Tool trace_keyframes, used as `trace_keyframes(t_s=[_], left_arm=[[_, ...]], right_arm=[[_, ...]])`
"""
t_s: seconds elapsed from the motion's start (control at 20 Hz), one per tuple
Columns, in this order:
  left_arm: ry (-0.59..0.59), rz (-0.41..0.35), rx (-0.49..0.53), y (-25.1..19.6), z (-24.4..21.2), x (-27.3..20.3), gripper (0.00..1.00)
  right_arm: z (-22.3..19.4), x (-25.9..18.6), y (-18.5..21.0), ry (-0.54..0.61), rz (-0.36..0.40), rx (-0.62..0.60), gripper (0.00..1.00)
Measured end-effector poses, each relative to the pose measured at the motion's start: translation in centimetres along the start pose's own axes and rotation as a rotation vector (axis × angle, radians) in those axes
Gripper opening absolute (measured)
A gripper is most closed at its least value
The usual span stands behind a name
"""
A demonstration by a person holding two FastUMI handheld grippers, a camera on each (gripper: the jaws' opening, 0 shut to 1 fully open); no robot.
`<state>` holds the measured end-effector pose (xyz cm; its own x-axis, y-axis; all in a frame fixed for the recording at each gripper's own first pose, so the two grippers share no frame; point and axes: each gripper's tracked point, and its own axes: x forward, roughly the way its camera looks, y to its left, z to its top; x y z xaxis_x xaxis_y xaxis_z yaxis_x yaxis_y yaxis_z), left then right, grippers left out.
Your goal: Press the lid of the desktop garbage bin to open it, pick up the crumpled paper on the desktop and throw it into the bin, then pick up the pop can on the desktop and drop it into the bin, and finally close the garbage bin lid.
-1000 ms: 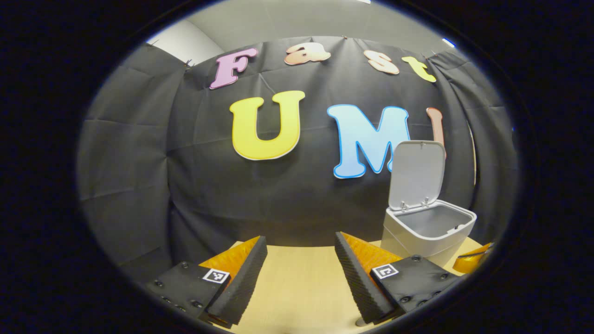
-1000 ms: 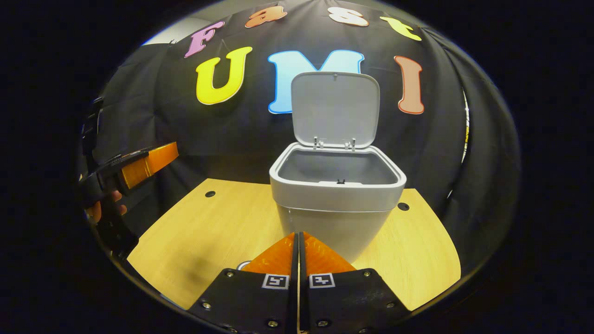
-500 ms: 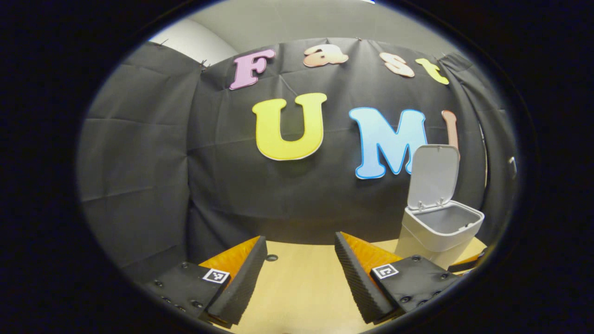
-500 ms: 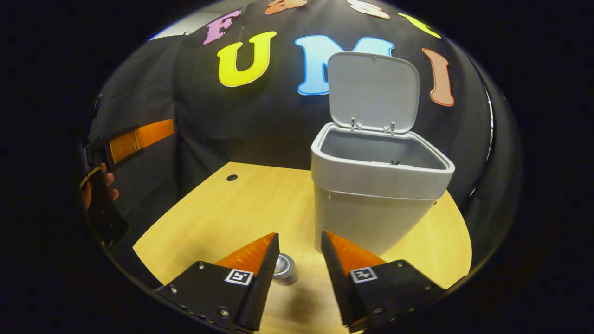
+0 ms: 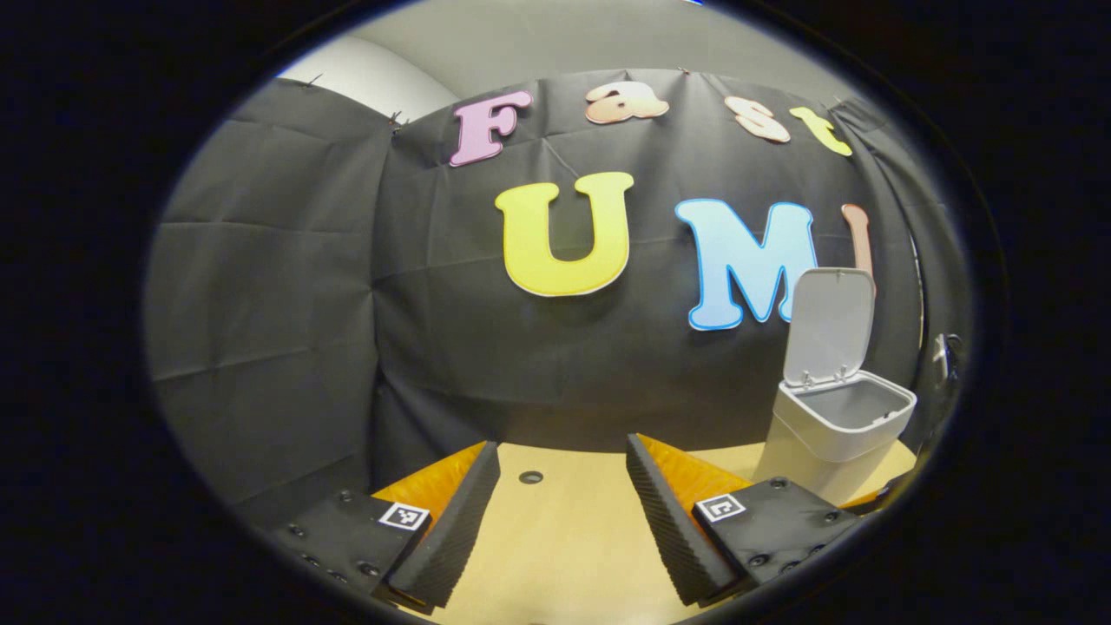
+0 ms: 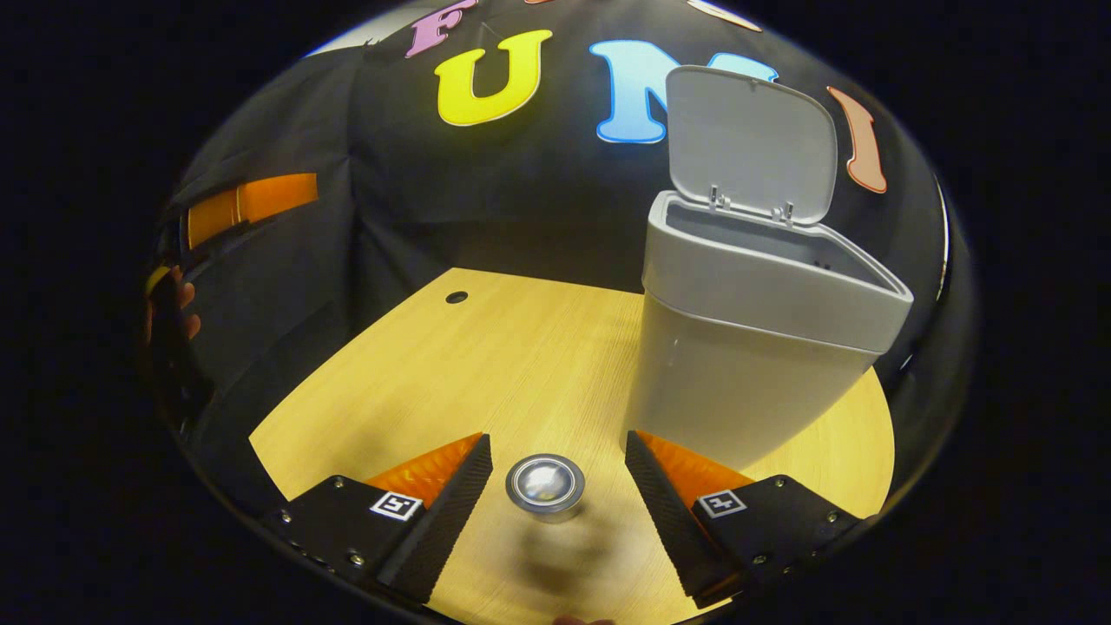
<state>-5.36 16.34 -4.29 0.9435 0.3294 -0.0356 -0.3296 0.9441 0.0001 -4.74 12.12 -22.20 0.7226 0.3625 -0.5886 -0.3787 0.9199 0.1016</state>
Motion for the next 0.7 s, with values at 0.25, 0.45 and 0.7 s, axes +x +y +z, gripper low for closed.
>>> trace_keyframes(t_s=[0.25,0.45,0.7], left_arm=[[0.005,0.024,0.006,1.4,-0.1,-0.2,1.00],[0.011,0.044,0.008,2.5,-0.2,-0.1,1.00],[0.025,0.060,0.008,3.3,-0.8,0.4,1.00]], right_arm=[[-1.1,1.9,0.7,0.045,0.008,-0.026,0.99],[-2.5,3.6,0.9,0.095,0.014,-0.048,1.00],[-4.3,5.1,0.7,0.156,0.008,-0.063,0.99]])
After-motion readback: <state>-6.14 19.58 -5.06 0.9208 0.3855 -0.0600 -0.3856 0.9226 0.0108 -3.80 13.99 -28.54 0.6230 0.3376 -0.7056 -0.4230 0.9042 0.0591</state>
